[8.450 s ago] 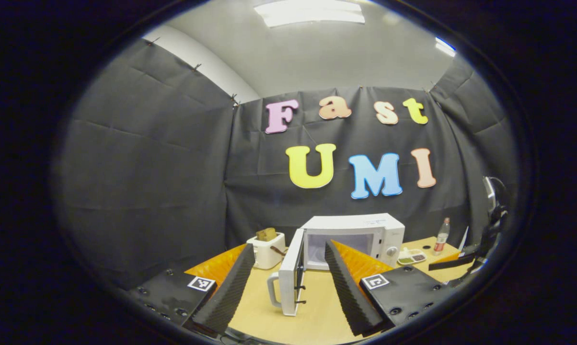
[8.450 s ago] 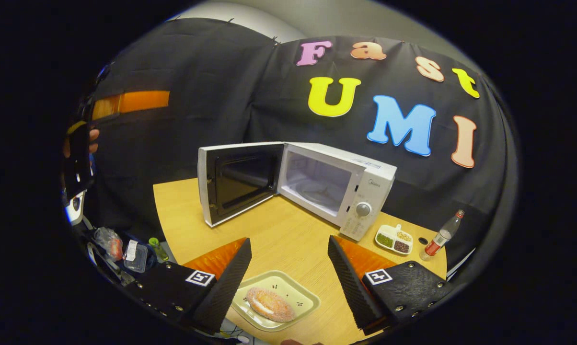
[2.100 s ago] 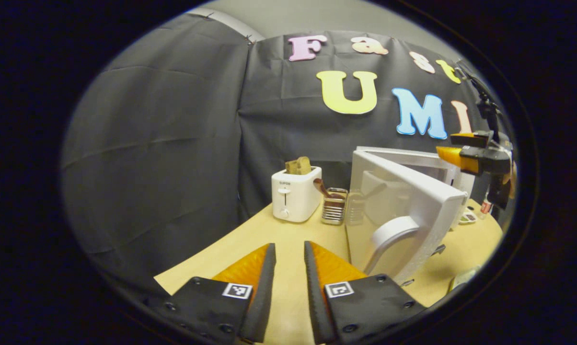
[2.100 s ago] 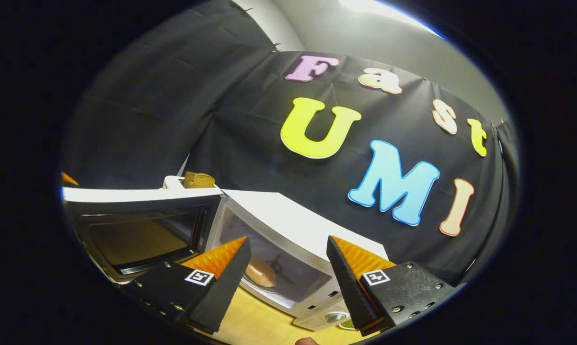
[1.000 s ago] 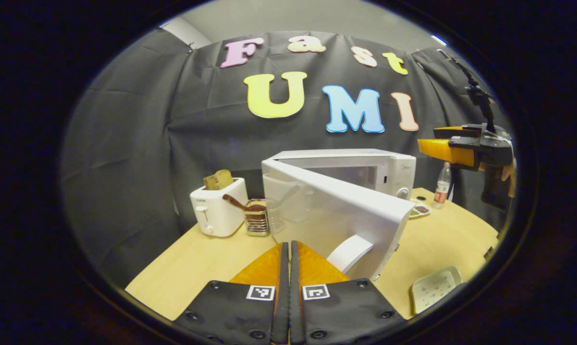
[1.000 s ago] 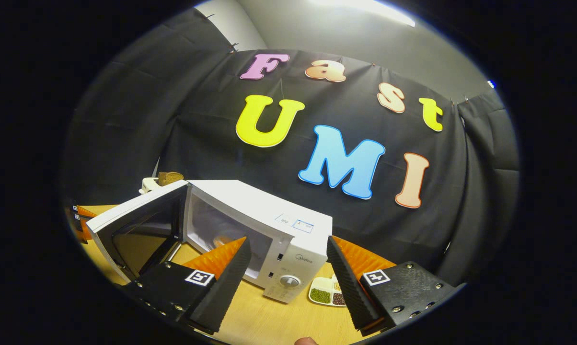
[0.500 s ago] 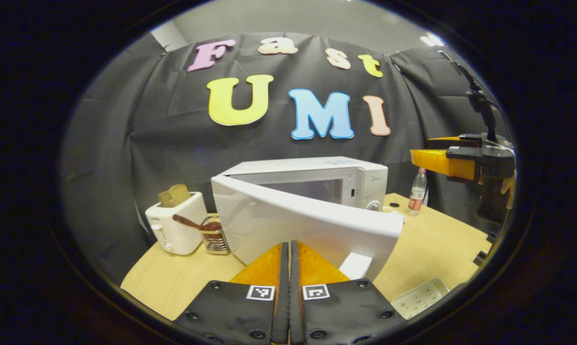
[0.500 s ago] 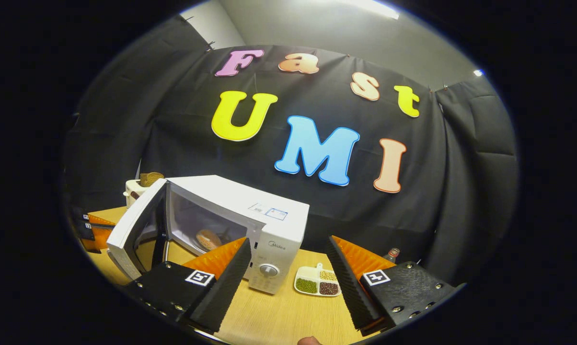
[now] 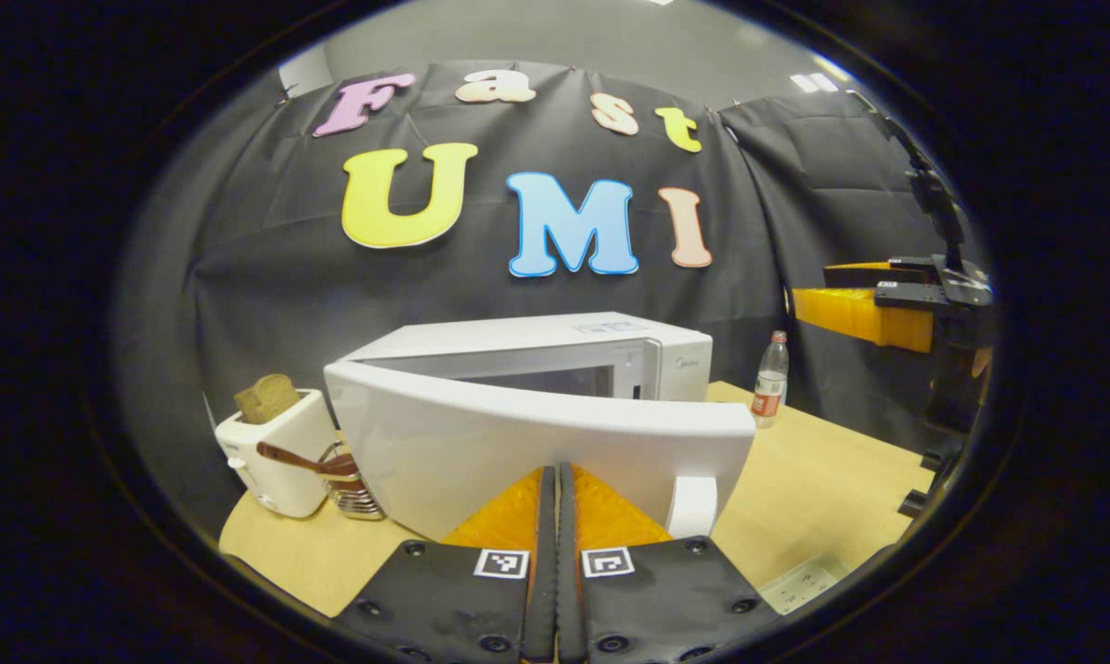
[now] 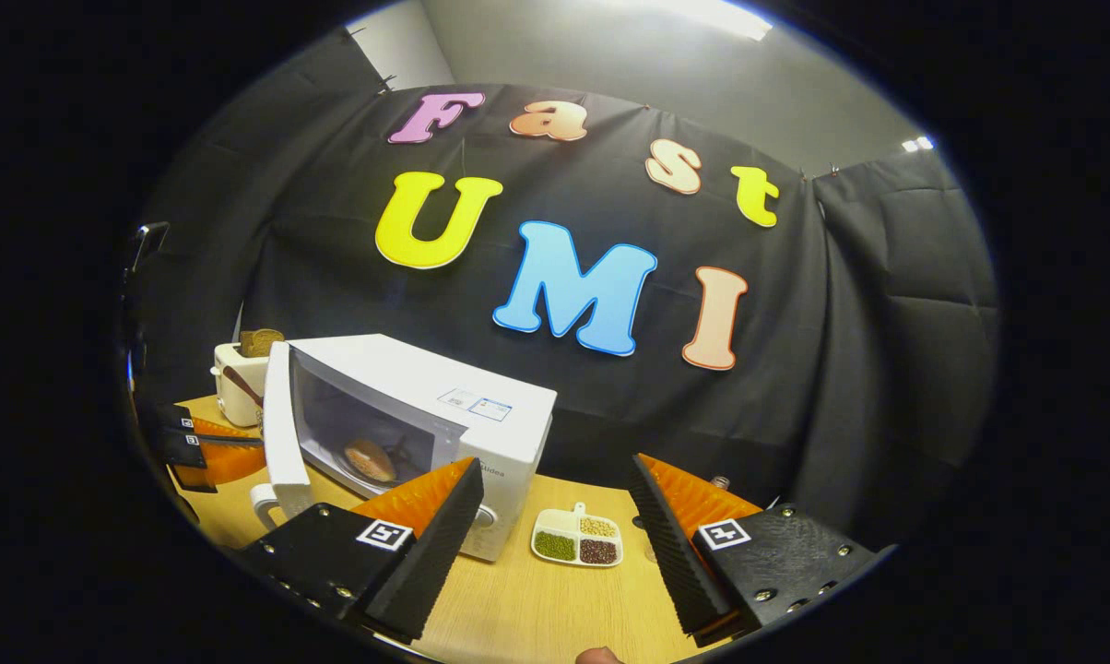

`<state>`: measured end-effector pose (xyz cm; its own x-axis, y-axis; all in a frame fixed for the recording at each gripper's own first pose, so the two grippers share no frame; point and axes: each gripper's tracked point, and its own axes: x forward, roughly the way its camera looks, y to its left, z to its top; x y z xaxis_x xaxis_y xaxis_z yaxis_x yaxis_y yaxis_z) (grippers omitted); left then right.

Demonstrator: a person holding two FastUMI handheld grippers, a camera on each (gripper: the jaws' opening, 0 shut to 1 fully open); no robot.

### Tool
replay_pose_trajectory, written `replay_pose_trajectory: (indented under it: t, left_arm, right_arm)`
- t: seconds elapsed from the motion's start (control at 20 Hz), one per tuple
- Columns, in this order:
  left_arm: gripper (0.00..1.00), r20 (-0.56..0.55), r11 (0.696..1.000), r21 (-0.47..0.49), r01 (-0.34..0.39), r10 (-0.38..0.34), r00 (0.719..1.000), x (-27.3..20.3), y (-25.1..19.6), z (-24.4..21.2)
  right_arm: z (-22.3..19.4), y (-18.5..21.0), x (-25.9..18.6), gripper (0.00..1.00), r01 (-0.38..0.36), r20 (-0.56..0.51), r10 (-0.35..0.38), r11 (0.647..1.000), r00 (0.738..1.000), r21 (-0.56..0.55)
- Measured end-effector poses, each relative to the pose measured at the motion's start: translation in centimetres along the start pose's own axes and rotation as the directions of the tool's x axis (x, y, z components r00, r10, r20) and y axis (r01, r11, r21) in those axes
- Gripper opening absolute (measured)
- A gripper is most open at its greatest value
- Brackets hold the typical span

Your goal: Open the microwave oven with the left hand, put the food in, and close the microwave oven.

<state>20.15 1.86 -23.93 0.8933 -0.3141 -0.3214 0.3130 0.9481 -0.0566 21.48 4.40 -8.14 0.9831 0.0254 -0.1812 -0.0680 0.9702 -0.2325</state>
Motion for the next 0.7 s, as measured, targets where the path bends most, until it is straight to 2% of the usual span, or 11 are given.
replay_pose_trajectory:
  t: [0.45,0.7]
  left_arm:
    - [0.07,0.022,0.998,0.011,0.058,-0.058,0.998,5.6,-1.1,2.0]
    - [0.07,0.024,0.999,-0.014,0.040,-0.039,0.999,8.7,-0.8,2.7]
  right_arm:
    - [0.0,-3.6,-1.5,0.97,0.097,-0.008,-0.097,0.995,0.995,0.010]
    - [-0.3,-4.9,-2.2,0.97,0.125,-0.016,-0.125,0.992,0.992,0.013]
